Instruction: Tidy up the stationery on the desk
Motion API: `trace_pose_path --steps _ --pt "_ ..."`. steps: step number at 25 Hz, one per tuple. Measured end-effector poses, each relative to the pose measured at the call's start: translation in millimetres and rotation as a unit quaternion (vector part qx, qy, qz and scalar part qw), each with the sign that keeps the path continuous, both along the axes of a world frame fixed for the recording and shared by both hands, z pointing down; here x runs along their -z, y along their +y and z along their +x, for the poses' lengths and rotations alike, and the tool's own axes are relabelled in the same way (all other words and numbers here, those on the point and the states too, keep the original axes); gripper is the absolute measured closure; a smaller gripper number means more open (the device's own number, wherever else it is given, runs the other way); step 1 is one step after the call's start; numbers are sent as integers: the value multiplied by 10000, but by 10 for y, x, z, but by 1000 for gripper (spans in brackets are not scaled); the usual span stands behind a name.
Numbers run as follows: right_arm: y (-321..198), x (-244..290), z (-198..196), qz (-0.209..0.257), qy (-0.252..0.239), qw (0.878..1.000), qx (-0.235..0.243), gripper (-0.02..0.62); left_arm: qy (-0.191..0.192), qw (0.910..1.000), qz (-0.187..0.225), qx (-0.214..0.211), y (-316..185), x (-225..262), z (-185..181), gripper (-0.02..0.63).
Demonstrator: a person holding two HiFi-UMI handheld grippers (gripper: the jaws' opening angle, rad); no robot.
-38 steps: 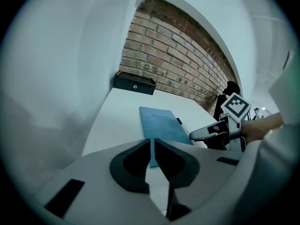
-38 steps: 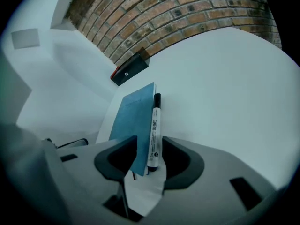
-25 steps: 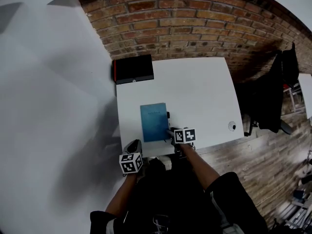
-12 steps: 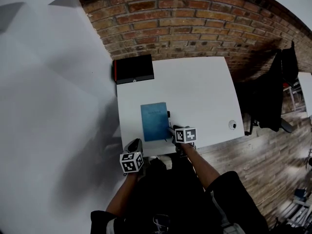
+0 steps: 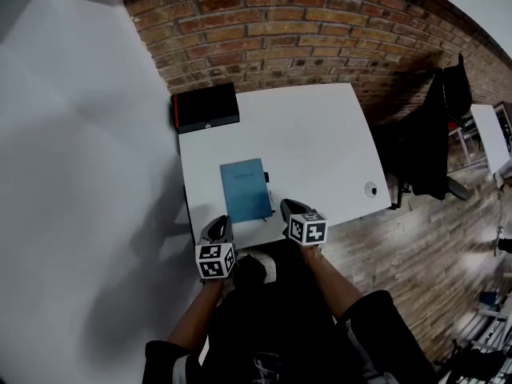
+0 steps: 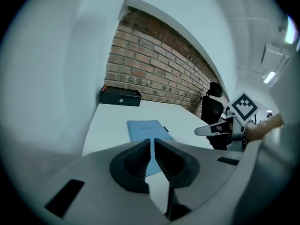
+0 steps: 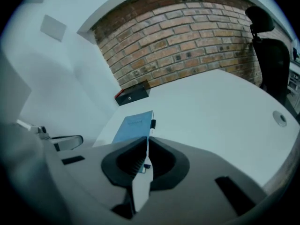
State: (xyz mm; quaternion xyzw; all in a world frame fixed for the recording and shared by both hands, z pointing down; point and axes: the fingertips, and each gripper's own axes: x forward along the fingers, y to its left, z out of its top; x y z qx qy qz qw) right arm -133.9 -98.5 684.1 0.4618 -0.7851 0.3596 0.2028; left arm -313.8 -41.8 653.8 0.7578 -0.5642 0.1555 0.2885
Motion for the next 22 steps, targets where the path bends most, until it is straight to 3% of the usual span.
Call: trace_pose_path --steps 5,10,16,19,22 --pt "179 352 82 625 339 9973 161 572 -37 9992 321 -247 -4 177 208 568" --pt "213 693 230 1084 263 9937 62 574 -139 9975 614 -319 40 352 403 591" --pt "480 1063 384 1611 217 9862 329 574 -285 9956 862 -233 319 585 678 591" --pt "680 1245 515 1966 351 9785 508 574 -392 9939 1012 -206 492 715 858 591" --pt "934 1407 590 2458 728 9627 867 574 -434 9924 1140 -149 677 833 1012 591"
